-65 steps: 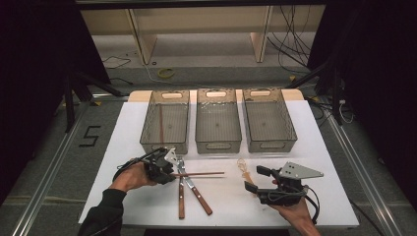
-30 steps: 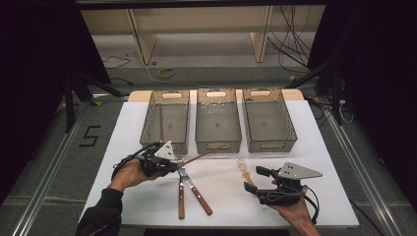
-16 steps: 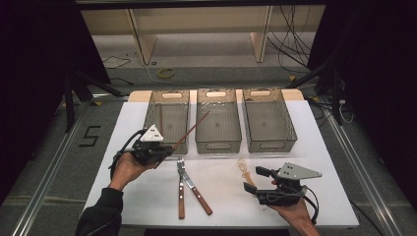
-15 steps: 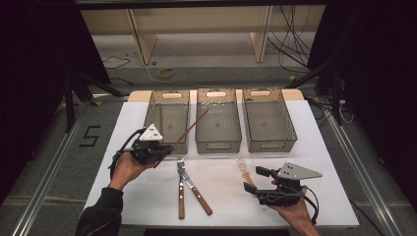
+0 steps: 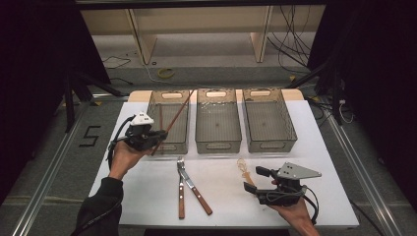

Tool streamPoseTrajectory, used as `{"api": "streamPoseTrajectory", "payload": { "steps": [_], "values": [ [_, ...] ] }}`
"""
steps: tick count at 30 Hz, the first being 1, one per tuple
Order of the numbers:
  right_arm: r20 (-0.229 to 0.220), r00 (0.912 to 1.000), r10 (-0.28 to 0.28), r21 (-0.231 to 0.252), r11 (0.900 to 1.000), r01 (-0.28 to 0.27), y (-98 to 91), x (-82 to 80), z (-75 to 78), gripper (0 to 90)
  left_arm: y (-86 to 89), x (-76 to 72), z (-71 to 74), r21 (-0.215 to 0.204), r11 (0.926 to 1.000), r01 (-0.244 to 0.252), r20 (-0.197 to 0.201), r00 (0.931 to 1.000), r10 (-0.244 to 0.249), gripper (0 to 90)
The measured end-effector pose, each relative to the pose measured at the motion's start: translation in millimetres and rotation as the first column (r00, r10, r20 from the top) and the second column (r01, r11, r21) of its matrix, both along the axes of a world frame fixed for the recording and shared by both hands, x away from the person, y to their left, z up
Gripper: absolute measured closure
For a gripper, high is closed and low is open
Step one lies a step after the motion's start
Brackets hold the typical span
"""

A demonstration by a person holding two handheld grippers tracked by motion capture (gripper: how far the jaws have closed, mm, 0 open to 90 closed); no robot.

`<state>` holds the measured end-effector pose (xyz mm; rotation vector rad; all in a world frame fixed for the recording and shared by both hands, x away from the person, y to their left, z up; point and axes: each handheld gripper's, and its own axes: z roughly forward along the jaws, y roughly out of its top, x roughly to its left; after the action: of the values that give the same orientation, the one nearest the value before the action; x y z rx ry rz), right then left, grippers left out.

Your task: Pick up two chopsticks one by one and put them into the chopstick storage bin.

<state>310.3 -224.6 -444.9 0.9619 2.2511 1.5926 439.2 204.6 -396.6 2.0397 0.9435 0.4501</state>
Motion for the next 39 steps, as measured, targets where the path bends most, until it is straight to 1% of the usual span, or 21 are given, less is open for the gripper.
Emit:
{"api": "streamPoseTrajectory", "payload": {
  "steps": [3, 6, 10, 11, 16, 19, 22, 24, 30, 31, 39],
  "values": [
    [-0.004, 1.0, -0.001, 0.001, 1.0, 0.001, -0.3, 0.0, -0.2, 26.9, 2.1, 7.8, 4.2, -0.015, 0.9997, -0.017, -0.004, 0.9998, 0.017, 83.6],
    [-0.006, 1.0, 0.0, 0.001, 1.0, 0.0, -0.2, 0.0, -0.1, 26.9, 3.4, 15.5, 7.5, -0.014, 0.9992, -0.038, -0.003, 0.9993, 0.037, 83.6],
    [-0.003, 1.0, 0.0, 0.002, 1.0, 0.0, -0.6, -0.1, 0.2, 26.9, 5.7, 24.9, 12.1, -0.028, 0.9978, -0.059, -0.005, 0.9982, 0.059, 83.6],
    [-0.007, 1.0, -0.001, 0.002, 1.0, 0.001, -0.6, -0.3, 0.2, 26.9, 6.1, 27.0, 13.1, -0.026, 0.9977, -0.062, -0.005, 0.998, 0.062, 83.6],
    [-0.005, 1.0, 0.0, 0.001, 1.0, 0.0, -0.5, -0.2, 0.0, 26.9, 9.2, 37.4, 14.2, -0.032, 0.9957, -0.087, -0.014, 0.9961, 0.087, 83.6],
    [-0.003, 1.0, 0.001, 0.003, 1.0, -0.001, -0.7, -0.2, 0.3, 26.9, 10.6, 42.5, 11.4, -0.038, 0.9941, -0.101, -0.027, 0.9946, 0.1, 83.6],
    [-0.006, 1.0, 0.0, 0.002, 1.0, 0.0, -0.6, -0.4, 0.2, 26.9, 11.8, 46.6, 6.3, -0.036, 0.9928, -0.115, -0.038, 0.9928, 0.113, 83.6],
    [-0.007, 1.0, 0.001, 0.003, 1.0, -0.001, -0.6, -0.3, 0.3, 26.9, 13.1, 49.5, 2.5, -0.041, 0.9915, -0.123, -0.045, 0.9916, 0.121, 83.6],
    [-0.005, 1.0, 0.002, 0.002, 1.0, -0.002, -0.9, 0.0, 0.0, 26.9, 14.3, 56.3, -6.8, -0.038, 0.9883, -0.148, -0.073, 0.9868, 0.145, 83.6],
    [-0.004, 1.0, 0.002, 0.002, 1.0, -0.002, -0.9, -0.1, 0.0, 26.9, 14.5, 57.1, -8.2, -0.045, 0.987, -0.154, -0.08, 0.9854, 0.15, 83.6],
    [-0.007, 1.0, 0.001, 0.003, 1.0, -0.001, -0.4, 0.0, -0.1, 26.9, 15.5, 61.8, -17.2, -0.032, 0.9852, -0.169, -0.113, 0.9799, 0.164, 83.6]
  ]
}}
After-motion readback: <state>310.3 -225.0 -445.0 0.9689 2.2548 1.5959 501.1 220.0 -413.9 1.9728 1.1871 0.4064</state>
